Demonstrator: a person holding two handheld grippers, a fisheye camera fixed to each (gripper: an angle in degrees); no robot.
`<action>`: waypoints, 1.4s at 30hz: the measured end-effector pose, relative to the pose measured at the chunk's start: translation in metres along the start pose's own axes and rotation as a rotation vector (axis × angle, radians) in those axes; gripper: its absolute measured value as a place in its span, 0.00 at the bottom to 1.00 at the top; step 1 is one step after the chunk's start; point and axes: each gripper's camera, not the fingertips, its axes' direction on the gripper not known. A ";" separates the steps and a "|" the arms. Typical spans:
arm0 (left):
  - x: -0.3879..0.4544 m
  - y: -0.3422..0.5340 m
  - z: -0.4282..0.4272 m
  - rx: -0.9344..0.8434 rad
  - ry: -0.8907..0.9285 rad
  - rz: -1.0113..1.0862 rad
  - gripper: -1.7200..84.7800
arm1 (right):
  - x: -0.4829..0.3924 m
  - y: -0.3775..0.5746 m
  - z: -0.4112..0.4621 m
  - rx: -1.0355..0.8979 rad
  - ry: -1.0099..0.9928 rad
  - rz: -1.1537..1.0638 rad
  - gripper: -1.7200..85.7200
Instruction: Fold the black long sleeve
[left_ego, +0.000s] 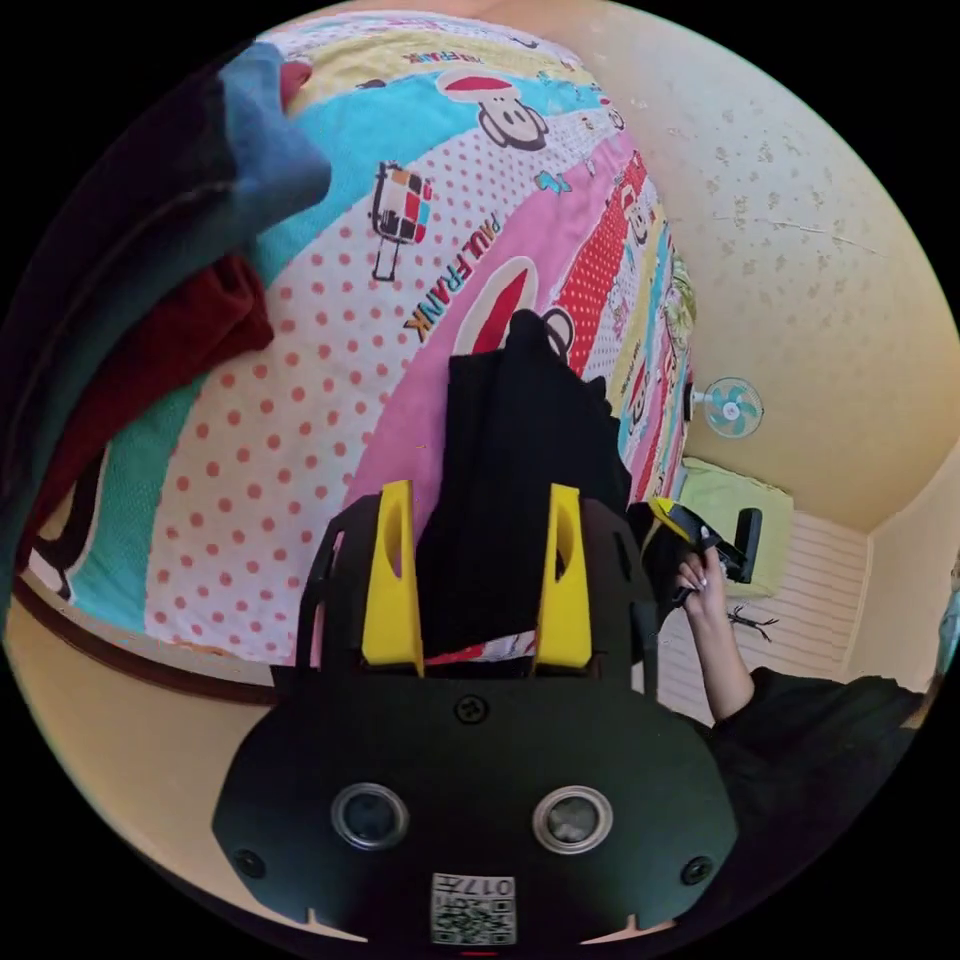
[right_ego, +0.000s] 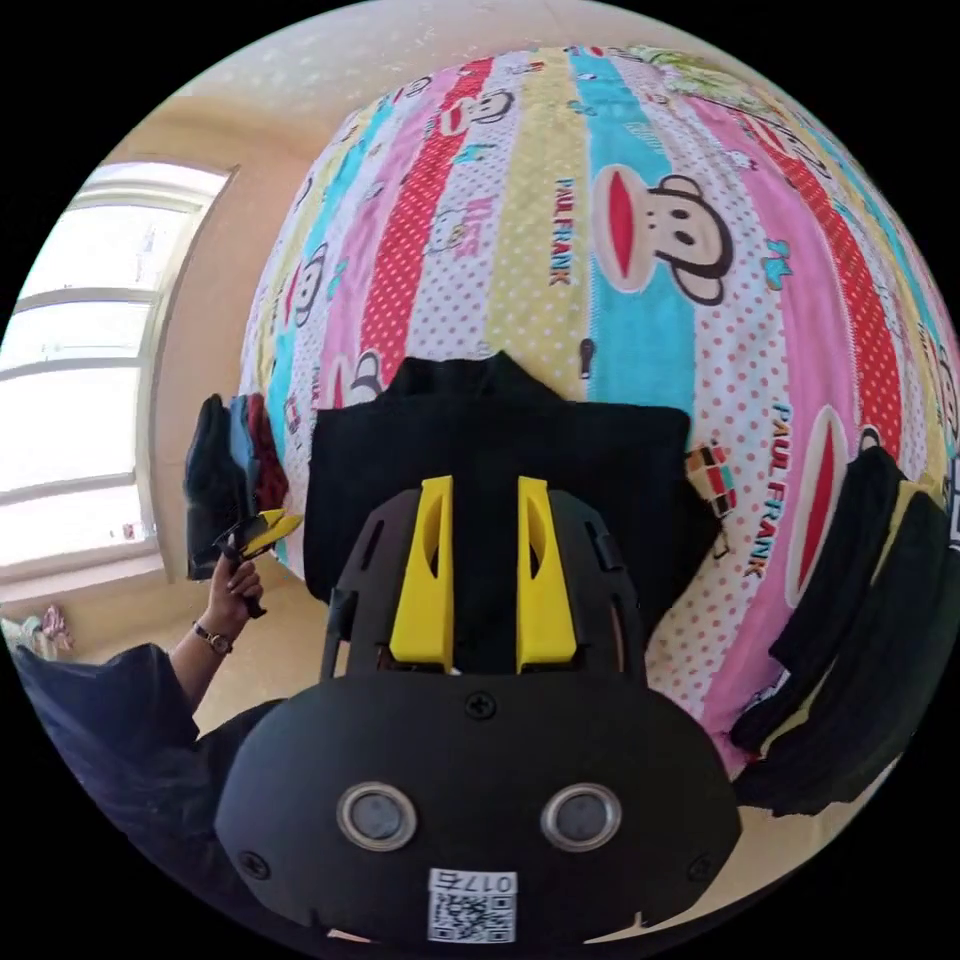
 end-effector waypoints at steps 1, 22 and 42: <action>-0.013 0.015 0.007 -0.028 0.031 -0.022 0.26 | -0.011 0.000 0.011 -0.024 0.010 -0.032 0.13; 0.142 0.074 0.080 -0.113 0.030 0.429 0.08 | 0.079 0.076 -0.001 -0.132 -0.028 -0.141 0.04; 0.190 0.161 0.313 -0.312 0.071 0.502 0.16 | 0.171 0.164 -0.057 -0.099 -0.184 -0.152 0.10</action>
